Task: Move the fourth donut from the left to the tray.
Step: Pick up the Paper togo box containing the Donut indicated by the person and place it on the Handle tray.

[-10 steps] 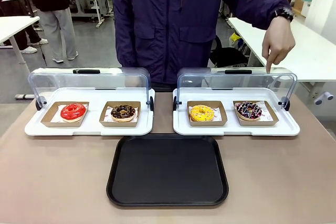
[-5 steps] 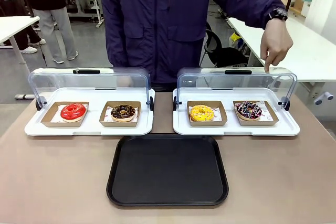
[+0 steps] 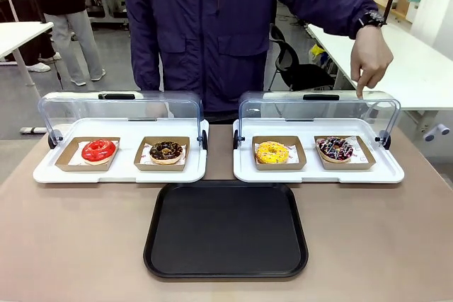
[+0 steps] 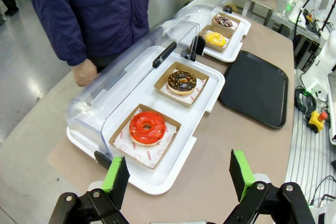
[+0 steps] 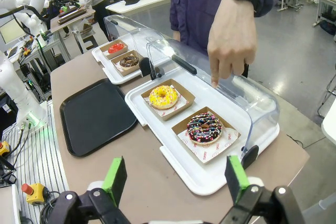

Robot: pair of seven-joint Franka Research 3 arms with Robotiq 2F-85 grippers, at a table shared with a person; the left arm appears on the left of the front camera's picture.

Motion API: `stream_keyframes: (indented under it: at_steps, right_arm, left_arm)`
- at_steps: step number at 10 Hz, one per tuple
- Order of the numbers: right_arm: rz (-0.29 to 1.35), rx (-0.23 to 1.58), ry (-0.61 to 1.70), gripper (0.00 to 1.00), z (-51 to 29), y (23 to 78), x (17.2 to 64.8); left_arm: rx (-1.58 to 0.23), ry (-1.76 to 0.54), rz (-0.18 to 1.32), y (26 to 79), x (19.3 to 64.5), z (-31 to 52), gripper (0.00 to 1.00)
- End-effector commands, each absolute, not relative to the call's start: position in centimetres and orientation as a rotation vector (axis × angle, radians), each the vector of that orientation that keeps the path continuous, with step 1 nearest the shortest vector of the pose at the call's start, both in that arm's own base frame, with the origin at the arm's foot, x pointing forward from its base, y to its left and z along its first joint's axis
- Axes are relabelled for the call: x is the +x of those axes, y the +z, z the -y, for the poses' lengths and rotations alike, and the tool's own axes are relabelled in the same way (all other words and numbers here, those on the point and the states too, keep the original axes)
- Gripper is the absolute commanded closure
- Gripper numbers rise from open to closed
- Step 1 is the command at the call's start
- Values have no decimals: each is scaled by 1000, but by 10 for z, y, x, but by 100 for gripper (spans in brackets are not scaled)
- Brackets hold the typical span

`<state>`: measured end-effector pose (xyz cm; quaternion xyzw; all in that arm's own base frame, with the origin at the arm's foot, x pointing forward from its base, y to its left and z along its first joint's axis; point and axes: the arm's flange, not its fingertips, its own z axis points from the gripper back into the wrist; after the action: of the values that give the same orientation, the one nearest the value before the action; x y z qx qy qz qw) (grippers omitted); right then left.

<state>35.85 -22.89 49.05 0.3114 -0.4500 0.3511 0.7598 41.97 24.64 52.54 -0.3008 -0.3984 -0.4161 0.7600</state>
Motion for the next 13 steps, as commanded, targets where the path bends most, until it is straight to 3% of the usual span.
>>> stream_keyframes:
  at_steps: [1, 5, 9, 13]
  right_arm:
    - [1013, 684, 769, 0, 228, 492, 361]
    - [980, 678, 765, 0, 229, 490, 358]
    - [858, 431, 1064, 0, 160, 537, 393]
    - [602, 219, 1365, 0, 74, 518, 408]
  left_arm:
    - [-659, -907, 867, 526, 419, -247, 0]
    - [-659, -907, 867, 526, 419, -247, 0]
    - [-659, -907, 867, 526, 419, -247, 0]
    - [-659, -907, 867, 526, 419, -247, 0]
